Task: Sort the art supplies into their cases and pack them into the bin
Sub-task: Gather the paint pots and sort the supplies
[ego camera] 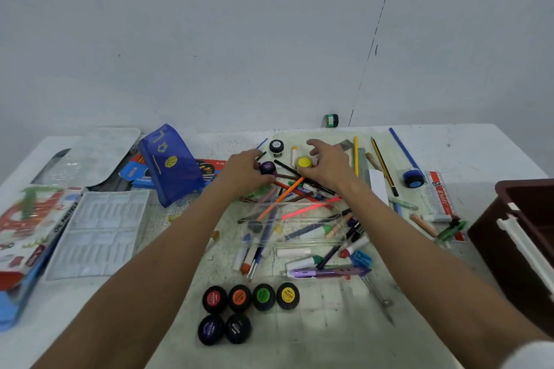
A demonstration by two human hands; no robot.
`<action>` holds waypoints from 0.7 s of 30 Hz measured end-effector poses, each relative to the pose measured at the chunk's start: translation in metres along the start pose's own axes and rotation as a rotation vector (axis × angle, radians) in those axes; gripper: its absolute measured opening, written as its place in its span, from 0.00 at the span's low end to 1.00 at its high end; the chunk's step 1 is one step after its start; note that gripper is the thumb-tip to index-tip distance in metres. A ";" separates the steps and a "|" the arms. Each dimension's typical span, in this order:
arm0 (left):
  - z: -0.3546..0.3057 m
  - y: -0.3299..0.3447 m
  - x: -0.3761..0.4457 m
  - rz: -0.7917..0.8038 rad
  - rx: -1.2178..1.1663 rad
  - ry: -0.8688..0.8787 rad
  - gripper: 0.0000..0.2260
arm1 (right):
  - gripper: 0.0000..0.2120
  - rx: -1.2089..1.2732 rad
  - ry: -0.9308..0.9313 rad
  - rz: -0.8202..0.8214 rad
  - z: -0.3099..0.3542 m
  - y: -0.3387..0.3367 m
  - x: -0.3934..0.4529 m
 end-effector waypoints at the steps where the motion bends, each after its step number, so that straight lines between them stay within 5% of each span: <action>1: -0.001 0.003 0.002 -0.003 0.039 0.009 0.25 | 0.28 -0.057 0.005 0.008 -0.001 0.003 0.002; 4: 0.000 0.009 0.003 -0.038 0.075 0.033 0.15 | 0.22 -0.143 0.014 0.021 0.003 0.005 0.004; 8: -0.003 0.001 -0.007 -0.088 -0.012 0.036 0.17 | 0.16 0.017 -0.052 -0.044 0.015 -0.005 -0.007; 16: -0.016 -0.016 -0.107 -0.080 -0.180 0.105 0.16 | 0.19 0.502 -0.023 0.063 0.032 -0.020 -0.111; 21: -0.025 0.001 -0.173 -0.003 -0.255 0.177 0.14 | 0.20 0.534 0.032 0.168 0.027 -0.024 -0.191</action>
Point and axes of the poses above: each hand's wrist, its own x-axis towards the middle knuckle, its own y-axis out of the palm, z = x × y, the point moved 5 cm from there along x, towards the middle knuckle, and after that the axes turned 9 degrees about x, right-handed, at the moved point
